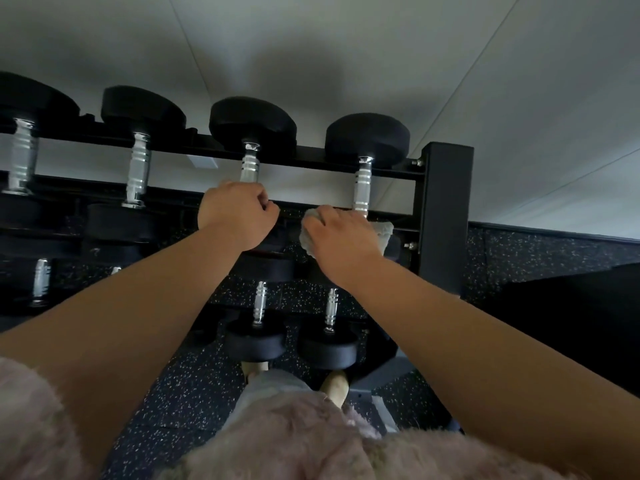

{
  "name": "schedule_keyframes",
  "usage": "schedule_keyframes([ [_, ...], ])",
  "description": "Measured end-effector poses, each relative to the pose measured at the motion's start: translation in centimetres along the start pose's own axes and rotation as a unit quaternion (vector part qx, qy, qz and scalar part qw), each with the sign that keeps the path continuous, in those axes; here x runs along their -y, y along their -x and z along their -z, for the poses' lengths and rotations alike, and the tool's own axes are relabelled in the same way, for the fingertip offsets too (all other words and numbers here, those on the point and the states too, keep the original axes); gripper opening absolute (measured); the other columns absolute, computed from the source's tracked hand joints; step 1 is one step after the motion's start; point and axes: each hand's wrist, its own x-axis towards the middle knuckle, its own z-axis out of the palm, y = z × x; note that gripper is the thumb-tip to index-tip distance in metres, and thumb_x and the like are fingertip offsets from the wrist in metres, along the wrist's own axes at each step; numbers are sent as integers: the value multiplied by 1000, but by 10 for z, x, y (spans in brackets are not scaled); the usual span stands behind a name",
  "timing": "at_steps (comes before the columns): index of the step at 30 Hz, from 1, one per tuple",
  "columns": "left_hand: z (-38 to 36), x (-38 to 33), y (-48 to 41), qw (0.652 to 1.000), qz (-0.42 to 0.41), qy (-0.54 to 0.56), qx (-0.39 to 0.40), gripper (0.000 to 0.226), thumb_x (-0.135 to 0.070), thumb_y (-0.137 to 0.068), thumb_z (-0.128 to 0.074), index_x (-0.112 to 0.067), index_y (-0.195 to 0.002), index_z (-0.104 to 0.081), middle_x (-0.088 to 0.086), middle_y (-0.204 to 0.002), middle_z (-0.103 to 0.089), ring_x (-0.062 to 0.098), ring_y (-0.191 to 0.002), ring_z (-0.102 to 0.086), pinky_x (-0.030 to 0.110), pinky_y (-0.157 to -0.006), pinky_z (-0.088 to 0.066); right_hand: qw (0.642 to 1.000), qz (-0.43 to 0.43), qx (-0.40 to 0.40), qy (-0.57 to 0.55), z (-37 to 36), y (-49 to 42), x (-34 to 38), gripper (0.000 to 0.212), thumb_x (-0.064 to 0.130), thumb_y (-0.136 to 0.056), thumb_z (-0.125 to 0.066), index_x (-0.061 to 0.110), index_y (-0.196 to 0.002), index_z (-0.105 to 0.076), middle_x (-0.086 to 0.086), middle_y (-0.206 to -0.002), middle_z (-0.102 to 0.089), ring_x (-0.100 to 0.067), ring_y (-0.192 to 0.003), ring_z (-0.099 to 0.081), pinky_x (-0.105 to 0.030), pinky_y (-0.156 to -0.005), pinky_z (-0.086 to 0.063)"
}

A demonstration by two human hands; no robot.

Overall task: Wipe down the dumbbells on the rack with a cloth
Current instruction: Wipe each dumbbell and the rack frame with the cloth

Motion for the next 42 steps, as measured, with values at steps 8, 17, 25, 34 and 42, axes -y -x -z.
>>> schedule_keyframes([
  [8, -7, 5, -4, 1000, 13, 15, 7, 21, -49, -91, -52, -33, -87, -65, -4, -91, -60, 20, -77, -59, 32, -66, -48, 984, -69, -78, -144, -7, 63, -50, 40, 42, -102, -56, 24, -138, -52, -3, -134, -57, -22, -121, -56, -43, -106, -50],
  [17, -11, 6, -7, 1000, 8, 1, 6, 19, -49, -93, -53, -34, -87, -63, -3, -91, -57, 19, -76, -57, 32, -67, -45, 948, -212, -75, -225, -6, 56, -21, 41, 54, -99, -50, 34, -134, -47, 0, -143, -46, -24, -131, -46, -57, -114, -38],
  [25, -15, 9, -9, 1000, -6, -24, -3, 23, -48, -93, -50, -32, -79, -58, -4, -83, -57, 15, -70, -53, 29, -59, -39, 890, -258, -94, -363, -20, 74, -51, 42, 56, -99, -51, 33, -134, -46, 4, -130, -55, -14, -115, -54, -33, -97, -48],
  [34, -16, 10, -11, 1000, -4, -27, -6, 22, -48, -93, -50, -32, -81, -60, -6, -83, -58, 14, -72, -54, 28, -59, -38, 667, -523, -65, -526, -17, 51, -63, 48, 55, -107, -33, 26, -144, -45, -2, -115, -63, -18, -96, -62, -36, -82, -48],
  [42, -19, 12, -12, 1000, -6, -18, -7, 21, -49, -93, -51, -34, -82, -60, -6, -83, -60, 15, -68, -57, 26, -58, -40, 854, -311, -99, -406, -5, 55, -42, 36, 46, -107, -42, 28, -136, -53, 9, -128, -59, -9, -113, -58, -28, -94, -50],
])
